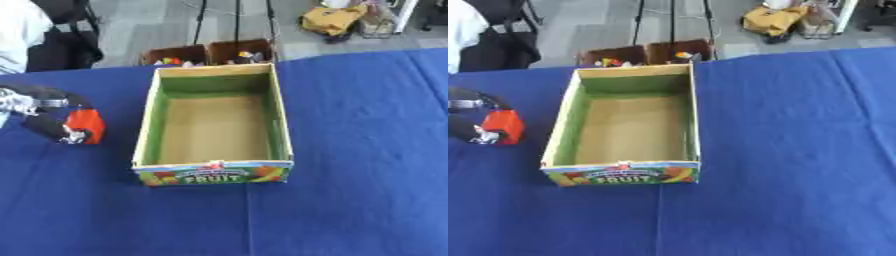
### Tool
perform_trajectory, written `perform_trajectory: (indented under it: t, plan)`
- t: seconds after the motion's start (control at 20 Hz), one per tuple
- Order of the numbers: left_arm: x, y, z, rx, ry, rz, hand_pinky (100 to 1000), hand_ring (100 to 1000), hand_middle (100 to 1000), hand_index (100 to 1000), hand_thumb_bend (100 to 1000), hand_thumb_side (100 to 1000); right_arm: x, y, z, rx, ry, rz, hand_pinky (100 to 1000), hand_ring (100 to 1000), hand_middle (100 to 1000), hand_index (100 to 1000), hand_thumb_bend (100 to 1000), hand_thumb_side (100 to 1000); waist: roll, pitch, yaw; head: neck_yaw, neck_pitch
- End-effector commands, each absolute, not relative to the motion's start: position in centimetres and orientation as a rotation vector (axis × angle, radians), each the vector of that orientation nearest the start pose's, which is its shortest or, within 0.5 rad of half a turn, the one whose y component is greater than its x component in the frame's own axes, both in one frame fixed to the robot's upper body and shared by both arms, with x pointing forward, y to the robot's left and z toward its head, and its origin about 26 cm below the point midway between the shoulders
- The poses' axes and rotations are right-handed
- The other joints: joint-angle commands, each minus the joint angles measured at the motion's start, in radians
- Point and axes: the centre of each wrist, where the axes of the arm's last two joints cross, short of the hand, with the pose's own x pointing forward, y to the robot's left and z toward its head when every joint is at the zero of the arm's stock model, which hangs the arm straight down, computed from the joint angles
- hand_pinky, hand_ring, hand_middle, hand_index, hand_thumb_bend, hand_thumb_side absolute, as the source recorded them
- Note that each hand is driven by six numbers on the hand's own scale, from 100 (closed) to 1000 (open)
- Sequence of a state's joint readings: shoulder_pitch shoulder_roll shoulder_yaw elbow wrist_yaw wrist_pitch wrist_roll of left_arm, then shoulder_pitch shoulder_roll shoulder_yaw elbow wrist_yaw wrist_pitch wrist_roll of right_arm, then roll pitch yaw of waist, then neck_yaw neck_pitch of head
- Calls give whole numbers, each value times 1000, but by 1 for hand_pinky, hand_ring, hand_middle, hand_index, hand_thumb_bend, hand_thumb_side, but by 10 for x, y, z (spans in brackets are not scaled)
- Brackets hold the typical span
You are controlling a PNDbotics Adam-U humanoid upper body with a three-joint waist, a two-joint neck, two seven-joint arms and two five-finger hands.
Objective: Pick up objects on the table and place them in the box.
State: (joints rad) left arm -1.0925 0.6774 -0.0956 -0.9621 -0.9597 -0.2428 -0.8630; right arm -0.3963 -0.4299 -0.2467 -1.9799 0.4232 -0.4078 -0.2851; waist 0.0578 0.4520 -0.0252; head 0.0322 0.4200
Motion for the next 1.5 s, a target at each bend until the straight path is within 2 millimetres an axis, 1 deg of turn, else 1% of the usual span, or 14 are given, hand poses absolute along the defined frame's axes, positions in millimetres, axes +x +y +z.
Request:
perform_trajectory:
  t: [0.05, 0.1, 0.3, 0.45, 0.75, 0.9, 0.95, 1.0, 1.05, 1.3, 1.35, 1.4, 1.45, 1.5]
  plan:
    - [457, 359, 336, 983, -914, -1713, 876, 1000, 1000, 1000, 100, 559, 294, -327, 268, 1115, 3052, -377, 642, 736, 535, 722, 100, 1000, 14, -2, 0, 4, -18]
    - [458, 359, 336, 985, -908, -1711, 846, 1000, 1000, 1000, 100, 514, 294, -327, 268, 1115, 3053, -378, 643, 736, 534, 721, 100, 1000, 14, 0, 0, 4, -19]
    - [459, 360, 334, 983, -900, -1704, 815, 981, 1000, 1000, 100, 485, 294, -327, 268, 1114, 3054, -376, 643, 736, 533, 719, 100, 1000, 14, 4, -2, 4, -22]
    - [459, 360, 334, 982, -900, -1697, 760, 933, 1000, 1000, 100, 444, 294, -328, 268, 1113, 3055, -375, 643, 736, 531, 717, 100, 996, 13, 7, -3, 4, -23]
    - [458, 356, 337, 967, -947, -1689, 720, 880, 1000, 1000, 100, 481, 294, -328, 268, 1113, 3065, -361, 645, 736, 527, 713, 100, 993, 14, 12, -4, 4, -26]
    - [457, 355, 339, 957, -973, -1685, 704, 864, 957, 1000, 100, 487, 294, -328, 267, 1118, 3068, -352, 646, 736, 526, 711, 100, 1000, 15, 13, -6, 5, -27]
    - [457, 354, 339, 955, -979, -1682, 687, 845, 907, 1000, 100, 488, 294, -328, 267, 1119, 3068, -349, 646, 736, 525, 709, 100, 1000, 15, 13, -6, 5, -27]
    - [457, 354, 340, 953, -986, -1679, 684, 842, 901, 1000, 100, 488, 294, -328, 267, 1120, 3069, -346, 646, 736, 525, 709, 100, 1000, 15, 13, -7, 5, -28]
    - [456, 354, 341, 955, -993, -1674, 660, 824, 852, 986, 100, 492, 294, -328, 267, 1120, 3070, -344, 646, 736, 523, 708, 100, 1000, 15, 13, -7, 6, -28]
    - [456, 353, 343, 973, -1021, -1655, 652, 806, 789, 898, 100, 474, 294, -328, 266, 1122, 3076, -340, 646, 735, 518, 705, 100, 1000, 16, 13, -8, 9, -32]
    - [456, 353, 344, 982, -1028, -1649, 639, 787, 753, 853, 100, 447, 294, -328, 266, 1122, 3077, -340, 645, 734, 517, 703, 100, 1000, 16, 13, -8, 10, -32]
    - [456, 353, 344, 992, -1035, -1643, 635, 784, 745, 842, 100, 443, 294, -328, 266, 1121, 3078, -339, 645, 734, 516, 702, 100, 1000, 16, 13, -9, 10, -32]
    - [456, 353, 344, 1002, -1043, -1637, 624, 775, 719, 803, 100, 428, 294, -328, 266, 1121, 3079, -338, 645, 733, 515, 700, 100, 1000, 16, 12, -9, 9, -31]
    - [455, 353, 345, 1014, -1050, -1631, 624, 775, 716, 799, 100, 429, 294, -328, 266, 1121, 3081, -337, 645, 733, 514, 700, 100, 1000, 16, 11, -9, 9, -30]
